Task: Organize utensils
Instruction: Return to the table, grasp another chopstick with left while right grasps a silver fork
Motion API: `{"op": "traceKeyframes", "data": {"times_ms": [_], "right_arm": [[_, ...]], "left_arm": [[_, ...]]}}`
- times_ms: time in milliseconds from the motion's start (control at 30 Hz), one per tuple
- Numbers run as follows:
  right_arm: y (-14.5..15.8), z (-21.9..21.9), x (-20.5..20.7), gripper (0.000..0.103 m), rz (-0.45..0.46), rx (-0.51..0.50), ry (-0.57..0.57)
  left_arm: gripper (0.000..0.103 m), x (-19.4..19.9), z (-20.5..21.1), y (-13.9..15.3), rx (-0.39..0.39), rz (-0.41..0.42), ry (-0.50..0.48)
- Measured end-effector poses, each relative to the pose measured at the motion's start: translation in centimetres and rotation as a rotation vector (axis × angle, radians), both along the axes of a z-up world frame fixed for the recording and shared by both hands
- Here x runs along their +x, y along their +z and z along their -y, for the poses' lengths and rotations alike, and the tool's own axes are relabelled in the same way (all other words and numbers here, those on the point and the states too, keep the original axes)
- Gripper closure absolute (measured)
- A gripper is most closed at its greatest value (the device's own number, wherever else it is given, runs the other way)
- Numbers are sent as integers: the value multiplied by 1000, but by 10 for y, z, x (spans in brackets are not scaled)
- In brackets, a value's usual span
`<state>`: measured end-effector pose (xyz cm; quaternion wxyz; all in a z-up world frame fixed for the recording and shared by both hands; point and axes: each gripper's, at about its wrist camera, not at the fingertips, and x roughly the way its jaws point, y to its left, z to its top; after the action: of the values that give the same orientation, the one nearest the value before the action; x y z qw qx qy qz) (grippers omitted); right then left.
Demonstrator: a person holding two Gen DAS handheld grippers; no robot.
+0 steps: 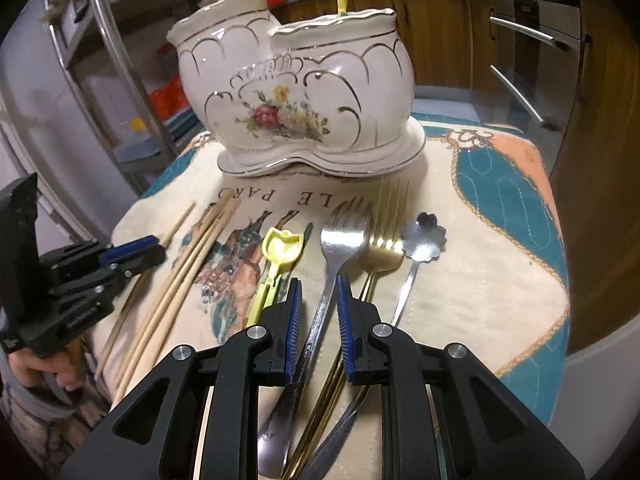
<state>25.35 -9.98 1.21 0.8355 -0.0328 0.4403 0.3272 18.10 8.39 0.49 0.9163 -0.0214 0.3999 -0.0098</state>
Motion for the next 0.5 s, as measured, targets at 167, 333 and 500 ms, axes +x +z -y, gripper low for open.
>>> {"op": "traceKeyframes", "data": {"times_ms": [167,333,500], "right_arm": [[4,-11,6,84,-22,-80,18],[8,-26,13,84,-67,-190,61],[12,-36,11,84,-95,-300,106]], "left_arm": [[86,-1,0,1,6,-25,-42],[82,-3,4,2,30,-57,-97],[81,-1,6,3,52,-98,-147]]}}
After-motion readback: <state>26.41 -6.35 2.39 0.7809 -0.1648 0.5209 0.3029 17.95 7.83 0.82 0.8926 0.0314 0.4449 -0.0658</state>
